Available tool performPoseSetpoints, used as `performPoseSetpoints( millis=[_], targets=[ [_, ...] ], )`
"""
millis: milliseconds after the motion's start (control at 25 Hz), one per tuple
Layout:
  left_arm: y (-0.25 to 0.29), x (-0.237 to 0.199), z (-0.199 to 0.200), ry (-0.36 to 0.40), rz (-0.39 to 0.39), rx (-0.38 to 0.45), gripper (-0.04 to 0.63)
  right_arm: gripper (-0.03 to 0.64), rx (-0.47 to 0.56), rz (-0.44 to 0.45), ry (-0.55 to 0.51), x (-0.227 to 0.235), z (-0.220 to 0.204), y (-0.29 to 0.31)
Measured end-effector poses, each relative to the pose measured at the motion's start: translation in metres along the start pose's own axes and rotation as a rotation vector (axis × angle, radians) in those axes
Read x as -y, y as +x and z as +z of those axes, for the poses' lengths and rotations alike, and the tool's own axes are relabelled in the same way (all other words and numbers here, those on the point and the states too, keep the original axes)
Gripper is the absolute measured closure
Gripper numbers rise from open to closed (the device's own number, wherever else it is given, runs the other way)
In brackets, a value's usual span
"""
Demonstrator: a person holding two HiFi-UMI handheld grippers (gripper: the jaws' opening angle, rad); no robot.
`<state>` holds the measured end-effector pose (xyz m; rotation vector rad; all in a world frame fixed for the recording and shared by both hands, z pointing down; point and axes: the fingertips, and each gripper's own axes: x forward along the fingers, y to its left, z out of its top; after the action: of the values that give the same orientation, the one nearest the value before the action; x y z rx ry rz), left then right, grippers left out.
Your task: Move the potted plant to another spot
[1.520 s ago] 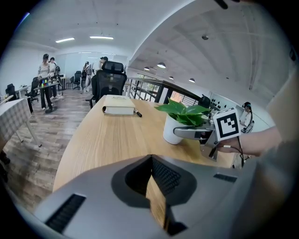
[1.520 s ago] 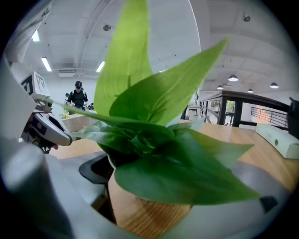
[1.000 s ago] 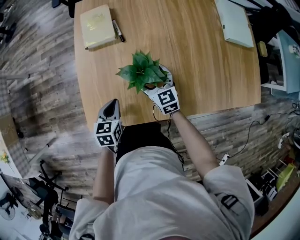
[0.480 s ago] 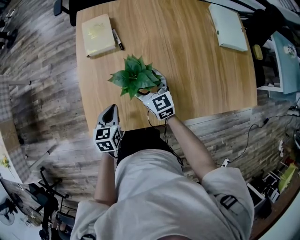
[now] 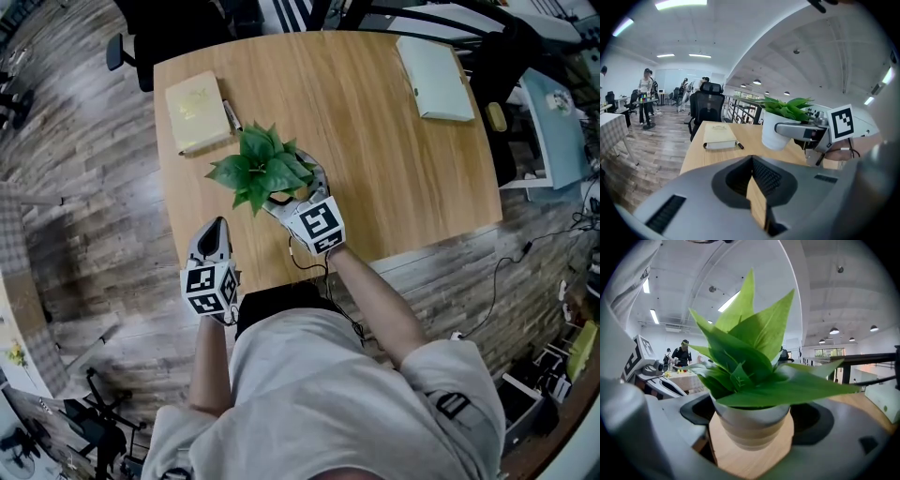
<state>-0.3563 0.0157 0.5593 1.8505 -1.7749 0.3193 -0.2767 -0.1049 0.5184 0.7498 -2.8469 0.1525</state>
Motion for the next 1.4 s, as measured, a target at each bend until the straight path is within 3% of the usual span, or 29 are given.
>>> performPoseSetpoints(
  millis=[480,960,1400],
  targets=[
    [0.022,0.004,0.077,0.066,-0.103,0.091,0.583,0.12,0.053,-0.089,0.005,0.025,0.052,0.008],
    [0.053,0.056,0.086,0.13,-0.226,0.07,0.583,0.119,0.086,-0.189,0.012,0.068,0.067,-0.032],
    [0.087,0.134,0.083,0.167,-0.26,0.048,0.583,0.119,0.121,-0.229,0.021,0.129,0.07,-0.102]
  ],
)
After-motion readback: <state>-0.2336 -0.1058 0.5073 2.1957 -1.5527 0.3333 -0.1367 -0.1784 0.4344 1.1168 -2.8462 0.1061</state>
